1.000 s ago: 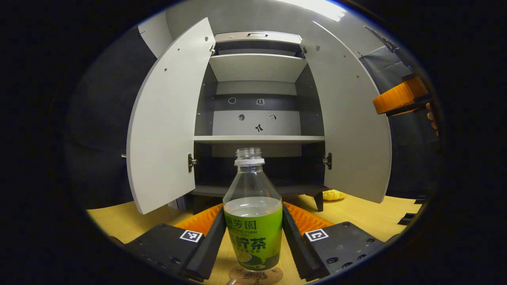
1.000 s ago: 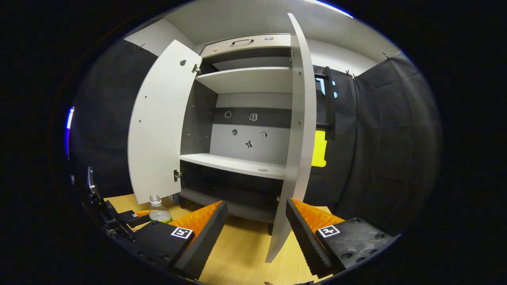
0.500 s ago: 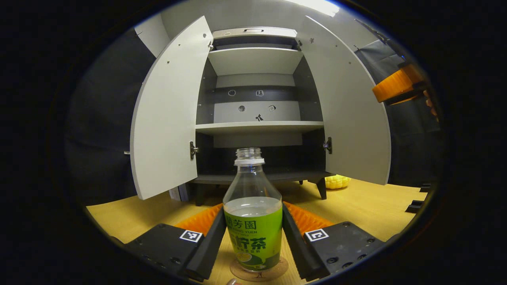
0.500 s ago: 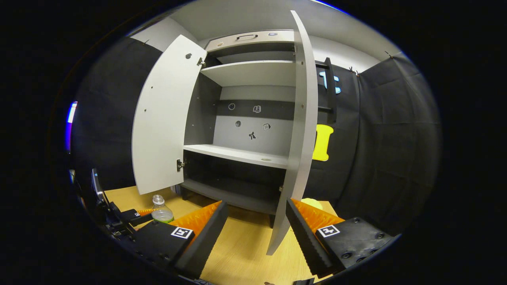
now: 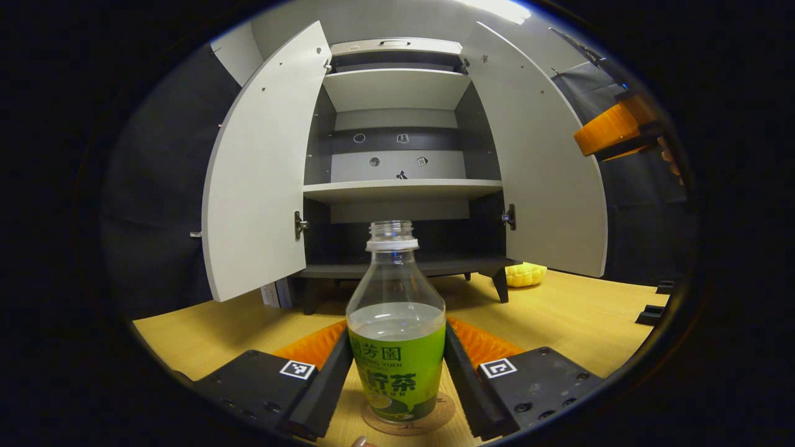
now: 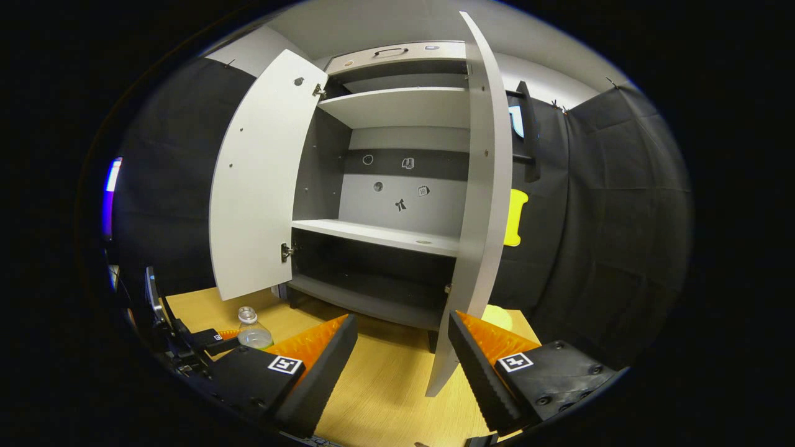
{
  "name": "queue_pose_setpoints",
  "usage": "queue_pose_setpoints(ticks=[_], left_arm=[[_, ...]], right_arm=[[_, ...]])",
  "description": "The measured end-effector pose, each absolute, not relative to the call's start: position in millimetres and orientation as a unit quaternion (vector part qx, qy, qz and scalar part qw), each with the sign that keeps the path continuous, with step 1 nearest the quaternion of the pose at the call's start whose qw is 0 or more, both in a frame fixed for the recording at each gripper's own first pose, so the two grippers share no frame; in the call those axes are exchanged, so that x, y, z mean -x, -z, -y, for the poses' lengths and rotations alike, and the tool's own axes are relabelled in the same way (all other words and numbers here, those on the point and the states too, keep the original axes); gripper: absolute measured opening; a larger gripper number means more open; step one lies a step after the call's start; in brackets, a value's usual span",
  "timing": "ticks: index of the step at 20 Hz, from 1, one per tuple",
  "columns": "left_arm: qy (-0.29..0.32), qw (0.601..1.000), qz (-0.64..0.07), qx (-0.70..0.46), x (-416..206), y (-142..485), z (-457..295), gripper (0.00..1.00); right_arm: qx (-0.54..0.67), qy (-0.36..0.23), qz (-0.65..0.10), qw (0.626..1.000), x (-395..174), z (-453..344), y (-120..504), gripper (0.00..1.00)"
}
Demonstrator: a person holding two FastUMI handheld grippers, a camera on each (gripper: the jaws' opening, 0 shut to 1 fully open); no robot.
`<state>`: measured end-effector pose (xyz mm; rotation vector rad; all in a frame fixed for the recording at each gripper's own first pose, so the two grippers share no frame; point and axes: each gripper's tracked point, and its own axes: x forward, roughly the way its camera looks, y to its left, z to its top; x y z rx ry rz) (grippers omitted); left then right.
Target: Grasp the bottle in the cabinet with the left hand and place it on the coaster, then close the right door with the right hand and the left door with the left hand.
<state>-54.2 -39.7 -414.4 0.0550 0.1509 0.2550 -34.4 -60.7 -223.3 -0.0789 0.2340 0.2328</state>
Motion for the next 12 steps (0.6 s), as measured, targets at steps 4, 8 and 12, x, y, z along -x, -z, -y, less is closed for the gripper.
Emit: queue_pose_setpoints(ticks=[4,8,12], left_arm=[[-0.125,0.989,-0.076,-0.029,54.6,416.3,43.1,0.95],[-0.122,0.99,-0.072,-0.027,51.9,410.4,43.9,0.95],[-0.122,0.99,-0.058,-0.04,38.9,381.4,37.8,0.95]], right_arm=[[0.043,-0.121,-0.117,0.985,31.8,55.9,224.4,0.98],[0.039,-0.123,-0.118,0.985,32.6,53.8,222.7,0.98],[0.038,-0.123,-0.116,0.985,33.3,55.9,211.2,0.98]])
